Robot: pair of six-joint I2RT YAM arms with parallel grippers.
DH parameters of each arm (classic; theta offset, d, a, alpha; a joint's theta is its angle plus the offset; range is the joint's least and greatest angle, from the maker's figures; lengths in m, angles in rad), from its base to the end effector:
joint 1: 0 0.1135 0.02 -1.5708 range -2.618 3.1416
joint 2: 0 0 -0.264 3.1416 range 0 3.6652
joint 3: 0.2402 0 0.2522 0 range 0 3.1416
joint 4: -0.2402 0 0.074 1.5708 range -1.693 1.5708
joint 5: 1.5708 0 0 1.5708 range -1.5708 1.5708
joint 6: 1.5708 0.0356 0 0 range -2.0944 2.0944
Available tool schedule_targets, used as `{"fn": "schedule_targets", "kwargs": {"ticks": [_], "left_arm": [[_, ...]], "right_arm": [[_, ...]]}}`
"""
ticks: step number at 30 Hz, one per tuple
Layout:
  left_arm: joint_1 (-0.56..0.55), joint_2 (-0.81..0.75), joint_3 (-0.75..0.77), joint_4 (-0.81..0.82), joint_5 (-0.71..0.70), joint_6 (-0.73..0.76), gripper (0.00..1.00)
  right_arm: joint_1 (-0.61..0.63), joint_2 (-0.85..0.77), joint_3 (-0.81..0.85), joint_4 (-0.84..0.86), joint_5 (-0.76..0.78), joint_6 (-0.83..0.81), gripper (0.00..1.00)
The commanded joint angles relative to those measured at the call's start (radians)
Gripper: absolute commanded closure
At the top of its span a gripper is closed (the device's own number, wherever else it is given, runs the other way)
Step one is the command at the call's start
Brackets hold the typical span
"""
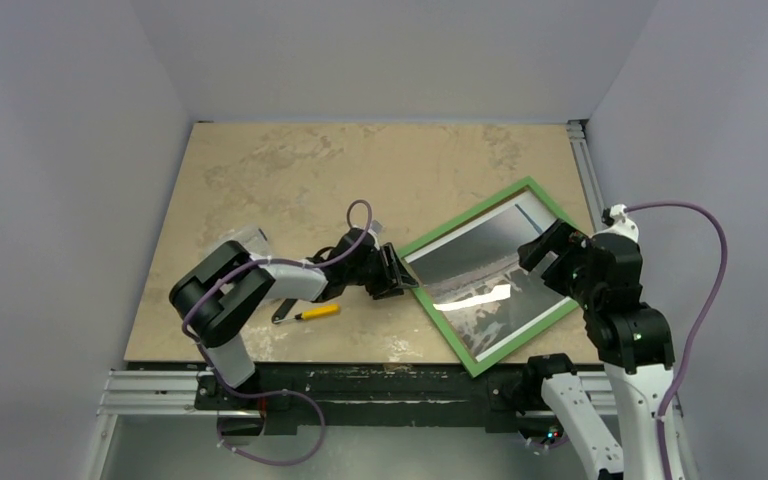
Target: Take the photo out of the frame
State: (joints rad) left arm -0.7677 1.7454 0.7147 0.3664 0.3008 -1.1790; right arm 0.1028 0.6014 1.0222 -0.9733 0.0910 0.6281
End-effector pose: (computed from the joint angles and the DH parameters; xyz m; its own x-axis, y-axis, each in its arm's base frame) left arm 0.2289 -0.2356 0.1277 -0.9376 -0.3219 -0.1318 -0.0926 0.5963 -0.7974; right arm 0.0944 0.0065 0.3603 -0.4372 0.5432 -0.7168 0.2863 0.8396 0.4616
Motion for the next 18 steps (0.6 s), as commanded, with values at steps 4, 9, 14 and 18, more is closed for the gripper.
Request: {"fn": "schedule_targets", "kwargs": {"ticks": [4, 9, 14, 18], "left_arm": [[-0.026, -0.049, 0.075, -0.295, -0.114, 0.030, 0.47], [-0.093, -0.082, 0.147, -0.472, -0.212, -0.085, 0.37], [-0.143, -0.033, 0.292, -0.711, -0.293, -0.185, 0.36], [-0.165, 0.047, 0.419, -0.902, -0.325, -0.255, 0.48]], "right_arm": [[-0.003, -0.009, -0.013, 0.030, 0.006, -0.007, 0.11], [-0.003, -0.013, -0.005, 0.021, 0.011, -0.011, 0.11], [-0.003, -0.027, -0.017, 0.033, -0.006, -0.011, 0.11], [-0.003, -0.028, -0.017, 0.039, -0.017, -0.011, 0.11]]}}
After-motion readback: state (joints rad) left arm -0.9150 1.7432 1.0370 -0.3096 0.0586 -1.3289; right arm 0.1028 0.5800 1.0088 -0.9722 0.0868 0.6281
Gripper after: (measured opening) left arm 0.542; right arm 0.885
